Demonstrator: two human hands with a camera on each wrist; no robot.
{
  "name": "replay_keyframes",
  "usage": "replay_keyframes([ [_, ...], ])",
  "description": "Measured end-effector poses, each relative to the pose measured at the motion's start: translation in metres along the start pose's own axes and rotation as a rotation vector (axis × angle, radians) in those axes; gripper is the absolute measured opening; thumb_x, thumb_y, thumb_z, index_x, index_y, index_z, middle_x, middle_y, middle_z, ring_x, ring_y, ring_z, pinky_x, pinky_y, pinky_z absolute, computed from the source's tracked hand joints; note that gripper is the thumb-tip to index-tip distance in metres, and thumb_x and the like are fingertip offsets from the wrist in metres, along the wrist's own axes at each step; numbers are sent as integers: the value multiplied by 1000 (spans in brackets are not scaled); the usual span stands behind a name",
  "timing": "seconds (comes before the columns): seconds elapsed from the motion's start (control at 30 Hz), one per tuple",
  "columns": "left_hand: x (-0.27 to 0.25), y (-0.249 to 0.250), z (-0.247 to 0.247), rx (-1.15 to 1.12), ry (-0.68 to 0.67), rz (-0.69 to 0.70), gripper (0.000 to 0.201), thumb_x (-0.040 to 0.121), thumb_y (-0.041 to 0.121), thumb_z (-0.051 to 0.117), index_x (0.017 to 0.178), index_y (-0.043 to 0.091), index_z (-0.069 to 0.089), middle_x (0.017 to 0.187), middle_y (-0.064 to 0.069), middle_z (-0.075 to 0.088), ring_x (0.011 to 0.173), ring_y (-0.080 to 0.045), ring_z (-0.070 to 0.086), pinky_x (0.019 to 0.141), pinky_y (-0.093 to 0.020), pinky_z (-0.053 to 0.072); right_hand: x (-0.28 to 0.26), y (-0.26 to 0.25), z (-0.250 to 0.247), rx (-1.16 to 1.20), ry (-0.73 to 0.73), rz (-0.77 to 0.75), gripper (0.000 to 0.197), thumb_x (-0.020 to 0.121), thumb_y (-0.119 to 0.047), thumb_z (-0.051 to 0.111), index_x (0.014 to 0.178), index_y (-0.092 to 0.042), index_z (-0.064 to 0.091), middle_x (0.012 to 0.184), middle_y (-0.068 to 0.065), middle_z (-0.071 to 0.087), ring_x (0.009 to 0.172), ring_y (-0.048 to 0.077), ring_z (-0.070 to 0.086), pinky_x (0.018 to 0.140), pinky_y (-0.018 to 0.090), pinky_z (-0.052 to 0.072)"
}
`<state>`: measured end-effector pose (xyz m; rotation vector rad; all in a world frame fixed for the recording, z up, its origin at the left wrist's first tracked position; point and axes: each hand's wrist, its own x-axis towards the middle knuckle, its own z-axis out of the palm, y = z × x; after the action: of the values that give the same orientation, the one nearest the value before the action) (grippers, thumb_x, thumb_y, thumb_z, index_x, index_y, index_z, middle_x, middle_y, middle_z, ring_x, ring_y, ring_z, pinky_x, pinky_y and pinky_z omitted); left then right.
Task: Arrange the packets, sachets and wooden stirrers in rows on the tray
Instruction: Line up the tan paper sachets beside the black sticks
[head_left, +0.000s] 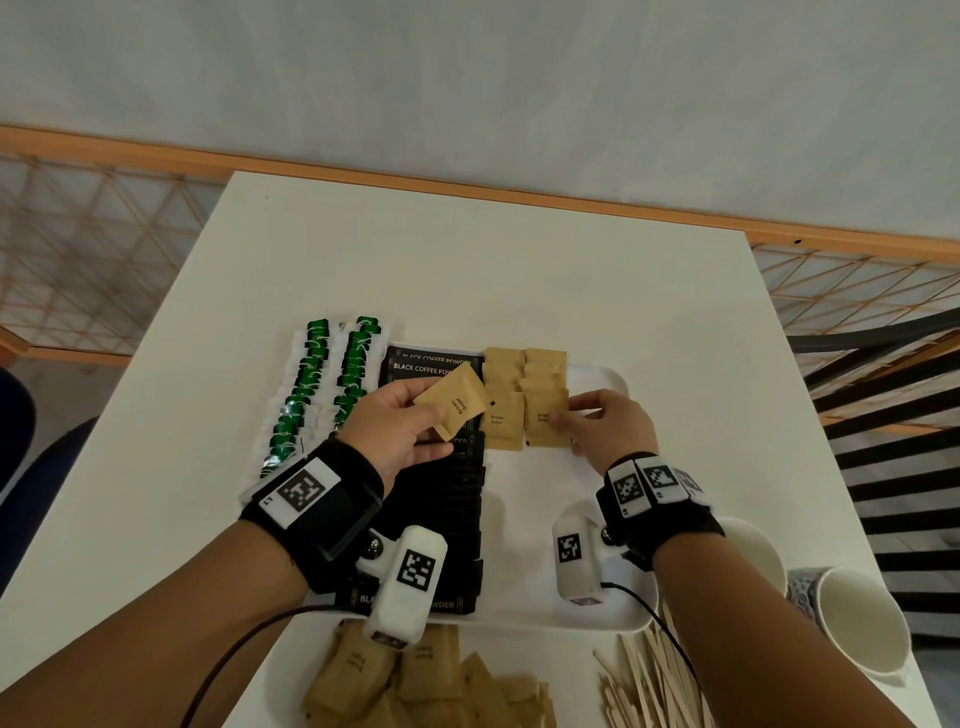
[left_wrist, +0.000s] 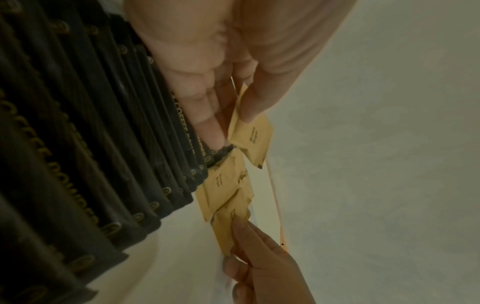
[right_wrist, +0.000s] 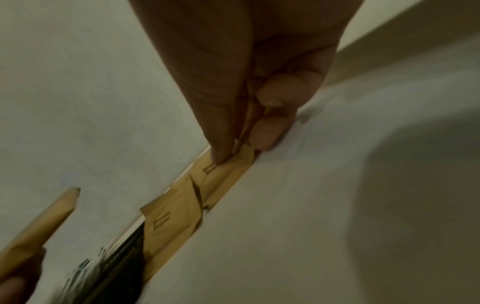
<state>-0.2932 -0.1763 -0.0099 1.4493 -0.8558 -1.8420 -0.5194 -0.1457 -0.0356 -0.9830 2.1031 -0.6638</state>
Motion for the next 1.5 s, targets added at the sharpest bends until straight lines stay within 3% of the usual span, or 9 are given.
replay_keyframes([
  [0.27,1,-1,3,8,9,-2,30,87,-4,59,105,19,65,106,-11,65,87,-20,65,62,-27,59,1,4,1,14,20,-12,27,79,-41,71,97,-30,55,84,-1,66,72,15,65,54,23,40],
  [0.4,-1,-1,4,12,-1,3,37,82,-8,64,111,16,60,99,-12,66,85,-22,67,66,-29,60,-6,-2,3,142,60,-141,5,84,-34,66,88,-32,63,83,5,68,76,21,65,67,29,51],
  [0.53,-2,1,6,108,-26,21,42,81,-9,65,114,17,59,97,-12,65,84,-22,67,67,-29,60,-20,-24,5,194,-48,-334,7,88,-30,64,92,-35,68,88,-11,68,74,7,58,72,19,49],
  [0.63,-3,2,11,204,-19,78,42,82,-8,65,116,16,59,88,-7,63,79,-19,65,69,-27,58,-31,-36,9,88,-140,-474,16,88,-30,65,102,-33,70,98,-16,63,80,0,56,72,9,43],
  [0.73,-3,2,14,298,-9,157,41,79,-6,67,113,18,63,80,-3,64,74,-17,63,69,-28,55,-36,-40,11,-179,-195,-567,17,88,-29,64,103,-28,73,87,-12,59,86,9,56,80,22,45],
  [0.83,-5,1,16,331,-4,200,34,79,1,70,105,23,65,81,0,70,74,-14,65,73,-28,55,-37,-34,11,-282,-211,-489,15,86,-30,65,97,-23,74,90,-6,62,88,12,58,82,29,47],
  [0.97,-4,2,16,311,46,180,20,87,4,62,94,23,61,88,-5,65,79,-18,63,75,-31,57,-31,-13,6,-85,-175,-243,3,85,-27,67,84,-25,69,83,-10,67,82,8,62,79,24,49],
  [1.23,-10,-6,34,191,-137,-126,15,94,-1,50,91,10,60,96,-11,64,80,-17,62,66,-20,55,-22,-10,16,-29,-175,-72,10,81,-28,72,82,-21,64,79,-1,71,57,7,60,52,14,42],
  [1.5,-9,-12,45,182,-128,-126,17,93,-5,46,93,8,58,102,-18,55,91,-24,54,63,-16,54,-18,-9,22,-101,-125,-70,20,75,-38,72,82,-25,58,81,-5,68,75,13,65,70,28,53],
])
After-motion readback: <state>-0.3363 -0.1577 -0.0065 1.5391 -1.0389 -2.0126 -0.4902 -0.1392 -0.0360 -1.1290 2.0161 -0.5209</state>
